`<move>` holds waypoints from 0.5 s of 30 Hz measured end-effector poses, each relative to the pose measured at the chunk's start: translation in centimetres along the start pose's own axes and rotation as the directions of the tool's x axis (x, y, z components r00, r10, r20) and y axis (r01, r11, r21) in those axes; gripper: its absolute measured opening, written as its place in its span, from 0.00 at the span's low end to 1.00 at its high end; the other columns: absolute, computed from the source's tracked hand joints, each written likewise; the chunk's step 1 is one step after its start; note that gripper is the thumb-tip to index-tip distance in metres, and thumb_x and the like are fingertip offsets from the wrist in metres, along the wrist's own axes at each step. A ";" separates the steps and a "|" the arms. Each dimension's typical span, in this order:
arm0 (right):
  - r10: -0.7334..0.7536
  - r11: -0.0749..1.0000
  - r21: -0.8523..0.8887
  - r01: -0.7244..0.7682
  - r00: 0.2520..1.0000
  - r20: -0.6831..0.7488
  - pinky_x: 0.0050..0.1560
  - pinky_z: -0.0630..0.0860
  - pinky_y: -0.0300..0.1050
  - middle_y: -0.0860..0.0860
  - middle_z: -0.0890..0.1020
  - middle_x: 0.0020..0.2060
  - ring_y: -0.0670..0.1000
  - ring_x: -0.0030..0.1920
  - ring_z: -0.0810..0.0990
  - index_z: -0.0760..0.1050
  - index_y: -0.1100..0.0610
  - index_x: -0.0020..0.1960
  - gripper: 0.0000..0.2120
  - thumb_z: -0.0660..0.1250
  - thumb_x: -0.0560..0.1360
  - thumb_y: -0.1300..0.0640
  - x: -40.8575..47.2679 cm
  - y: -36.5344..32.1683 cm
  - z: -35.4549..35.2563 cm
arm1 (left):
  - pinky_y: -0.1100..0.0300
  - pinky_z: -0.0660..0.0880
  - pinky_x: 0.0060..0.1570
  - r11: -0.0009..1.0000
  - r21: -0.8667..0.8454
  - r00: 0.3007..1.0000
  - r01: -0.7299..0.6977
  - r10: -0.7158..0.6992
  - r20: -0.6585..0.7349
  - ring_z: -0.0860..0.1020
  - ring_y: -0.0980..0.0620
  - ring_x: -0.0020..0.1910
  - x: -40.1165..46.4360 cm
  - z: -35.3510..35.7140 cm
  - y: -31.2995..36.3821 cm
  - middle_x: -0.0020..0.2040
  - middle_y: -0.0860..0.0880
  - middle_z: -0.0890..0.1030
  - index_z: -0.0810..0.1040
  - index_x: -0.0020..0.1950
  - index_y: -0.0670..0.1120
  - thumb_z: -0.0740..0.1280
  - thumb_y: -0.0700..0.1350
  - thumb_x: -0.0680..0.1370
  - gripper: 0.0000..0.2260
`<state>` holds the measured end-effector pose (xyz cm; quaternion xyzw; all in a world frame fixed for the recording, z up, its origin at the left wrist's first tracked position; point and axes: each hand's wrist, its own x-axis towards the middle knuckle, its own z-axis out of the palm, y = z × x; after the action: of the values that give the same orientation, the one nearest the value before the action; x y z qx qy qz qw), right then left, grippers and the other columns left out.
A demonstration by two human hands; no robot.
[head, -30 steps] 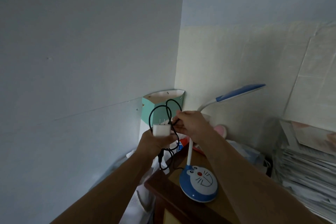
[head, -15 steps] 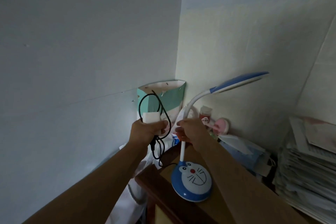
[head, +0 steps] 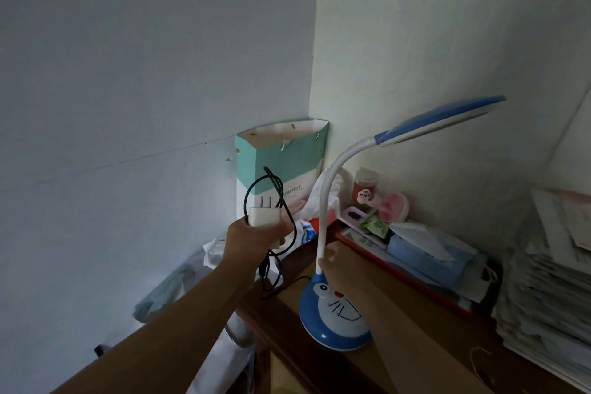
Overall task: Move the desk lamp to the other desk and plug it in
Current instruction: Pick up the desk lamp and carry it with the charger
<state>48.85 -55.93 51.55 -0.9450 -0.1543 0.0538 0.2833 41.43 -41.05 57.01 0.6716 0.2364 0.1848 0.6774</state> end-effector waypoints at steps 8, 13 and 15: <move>-0.053 0.998 0.031 0.057 0.993 -0.104 0.41 0.64 0.41 0.50 0.68 0.34 0.51 0.41 0.68 0.73 0.66 0.57 0.14 0.55 0.79 0.58 1.4 0.8 2.1 | 0.64 0.73 0.30 0.999 -0.004 0.999 0.034 -0.034 -0.037 0.79 0.52 0.35 0.4 1.1 -1.8 0.44 0.42 0.82 0.77 0.58 0.37 0.77 0.44 0.66 0.24; -0.007 0.974 0.222 0.034 0.993 -0.119 0.26 0.67 0.31 0.48 0.71 0.34 0.41 0.32 0.69 0.73 0.61 0.53 0.09 0.58 0.79 0.58 1.9 0.9 3.8 | 0.61 0.73 0.34 0.999 0.021 0.997 0.046 -0.045 -0.055 0.79 0.49 0.38 0.5 1.4 -2.2 0.43 0.42 0.82 0.77 0.58 0.37 0.77 0.46 0.66 0.24; 0.035 0.955 0.298 0.000 0.993 -0.110 0.30 0.67 0.32 0.50 0.73 0.36 0.44 0.34 0.72 0.73 0.61 0.52 0.08 0.58 0.79 0.58 2.1 0.8 4.1 | 0.61 0.73 0.33 0.999 0.025 0.997 0.045 -0.043 -0.059 0.79 0.49 0.37 0.4 1.4 -2.2 0.43 0.42 0.82 0.77 0.57 0.37 0.77 0.46 0.65 0.24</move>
<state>50.32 -53.74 47.67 -0.8945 -0.1196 0.0247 0.4301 42.43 -42.00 54.79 0.6694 0.2734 0.1862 0.6652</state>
